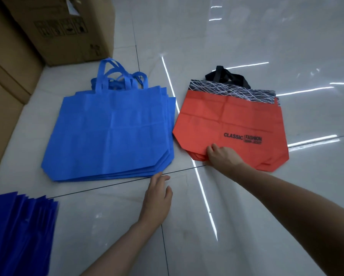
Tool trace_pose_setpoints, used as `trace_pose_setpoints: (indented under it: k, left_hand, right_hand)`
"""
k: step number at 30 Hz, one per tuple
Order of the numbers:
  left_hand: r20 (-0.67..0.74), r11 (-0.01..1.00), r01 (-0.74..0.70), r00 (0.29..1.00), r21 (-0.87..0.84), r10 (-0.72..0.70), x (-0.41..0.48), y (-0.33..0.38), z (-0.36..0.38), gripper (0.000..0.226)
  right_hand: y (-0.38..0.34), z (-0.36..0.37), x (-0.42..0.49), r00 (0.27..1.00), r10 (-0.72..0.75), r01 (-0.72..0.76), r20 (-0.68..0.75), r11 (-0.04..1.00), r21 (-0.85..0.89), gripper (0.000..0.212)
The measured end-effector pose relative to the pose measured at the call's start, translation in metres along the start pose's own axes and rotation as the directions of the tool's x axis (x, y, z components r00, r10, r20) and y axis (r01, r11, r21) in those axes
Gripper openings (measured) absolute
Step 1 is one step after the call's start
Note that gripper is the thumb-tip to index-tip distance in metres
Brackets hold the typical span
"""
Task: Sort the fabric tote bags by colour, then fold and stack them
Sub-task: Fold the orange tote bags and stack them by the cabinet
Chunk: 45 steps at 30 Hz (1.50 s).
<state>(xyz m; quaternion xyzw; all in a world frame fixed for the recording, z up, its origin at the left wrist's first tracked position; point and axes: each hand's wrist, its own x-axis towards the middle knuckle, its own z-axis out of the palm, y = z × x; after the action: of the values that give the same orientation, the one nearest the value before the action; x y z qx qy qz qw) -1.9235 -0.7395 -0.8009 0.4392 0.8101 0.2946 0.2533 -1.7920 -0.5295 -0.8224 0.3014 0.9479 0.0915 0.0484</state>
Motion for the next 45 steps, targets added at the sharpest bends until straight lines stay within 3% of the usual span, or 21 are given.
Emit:
trace_pose_setpoints:
  k: [6, 9, 12, 16, 18, 21, 25, 28, 30, 33, 35, 37, 39, 40, 41, 43, 45]
  left_hand:
    - [-0.01, 0.998, -0.021, 1.0, -0.052, 0.02, 0.0, -0.003, -0.004, 0.03]
    - [0.005, 0.998, -0.033, 0.999, -0.049, 0.033, -0.001, -0.007, -0.009, 0.031]
    - [0.01, 0.998, -0.05, 0.999, -0.035, 0.05, -0.009, -0.007, -0.007, 0.033]
    - [0.011, 0.987, -0.156, 0.988, 0.025, 0.155, -0.028, 0.004, 0.0, 0.04]
    - [0.025, 0.968, -0.232, 0.973, 0.094, 0.231, -0.039, 0.008, 0.003, 0.047]
    - [0.148, 0.905, -0.342, 0.938, 0.251, 0.314, -0.063, 0.007, 0.011, 0.063]
    - [0.407, 0.836, -0.41, 0.878, 0.365, 0.253, -0.111, -0.001, 0.022, 0.083]
    - [0.474, 0.819, -0.387, 0.865, 0.424, 0.164, -0.145, -0.012, 0.029, 0.096]
    - [0.404, 0.852, -0.374, 0.889, 0.366, 0.216, -0.16, -0.015, 0.03, 0.087]
    - [0.217, 0.897, -0.322, 0.94, 0.303, 0.264, -0.159, -0.01, 0.027, 0.068]
    - [0.084, 0.966, -0.147, 0.988, 0.212, 0.131, -0.145, -0.001, 0.027, 0.065]
    - [0.009, 0.993, 0.104, 0.994, 0.058, -0.104, -0.126, 0.006, 0.031, 0.078]
    - [-0.073, 0.957, 0.274, 0.957, -0.1, -0.281, -0.105, 0.009, 0.036, 0.084]
    - [-0.1, 0.937, 0.318, 0.937, -0.141, -0.334, -0.095, 0.008, 0.039, 0.082]
    - [-0.114, 0.928, 0.343, 0.926, -0.147, -0.36, -0.087, 0.008, 0.042, 0.08]
    - [-0.115, 0.93, 0.354, 0.924, -0.093, -0.364, -0.072, 0.008, 0.048, 0.073]
    - [-0.125, 0.935, 0.356, 0.927, -0.012, -0.354, -0.062, 0.012, 0.053, 0.068]
  right_hand:
    - [-0.016, 0.004, -0.003, 0.993, -0.016, -0.002, -0.118, 0.988, -0.152, 0.026]
    - [-0.014, -0.008, -0.005, 0.973, -0.057, 0.038, -0.222, 0.996, -0.086, 0.024]
    - [-0.02, -0.017, -0.03, 0.954, -0.076, 0.082, -0.289, 0.997, 0.008, 0.034]
    - [-0.049, -0.008, -0.093, 0.976, 0.013, -0.004, -0.215, 0.999, 0.042, 0.043]
    - [-0.069, -0.005, -0.128, 0.979, 0.042, -0.022, -0.199, 0.995, 0.099, 0.037]
    - [-0.102, -0.004, -0.184, 0.959, 0.067, -0.01, -0.275, 0.979, 0.201, 0.008]
    - [-0.134, -0.01, -0.247, 0.982, 0.125, -0.08, -0.141, 0.954, 0.291, 0.03]
    - [-0.139, -0.015, -0.273, 0.989, 0.151, -0.143, 0.01, 0.912, 0.384, 0.06]
    - [-0.133, -0.016, -0.283, 0.986, 0.165, -0.15, 0.019, 0.833, 0.532, 0.067]
    - [-0.107, -0.016, -0.287, 0.898, 0.437, -0.328, -0.044, 0.735, 0.593, 0.057]
    - [-0.083, -0.012, -0.287, 0.727, 0.686, -0.534, -0.02, 0.583, 0.612, 0.06]
    - [-0.057, -0.012, -0.286, 0.491, 0.865, -0.72, 0.106, 0.334, 0.608, 0.067]
    - [-0.029, -0.012, -0.284, 0.328, 0.89, -0.774, 0.316, 0.062, 0.63, 0.074]
    - [-0.014, -0.008, -0.283, 0.291, 0.873, -0.761, 0.391, -0.037, 0.648, 0.075]
    - [-0.002, -0.003, -0.281, 0.293, 0.852, -0.741, 0.433, -0.083, 0.666, 0.076]
    - [0.013, 0.002, -0.274, 0.365, 0.799, -0.685, 0.478, -0.117, 0.719, 0.079]
    - [0.018, 0.004, -0.263, 0.39, 0.731, -0.593, 0.56, -0.266, 0.76, 0.077]
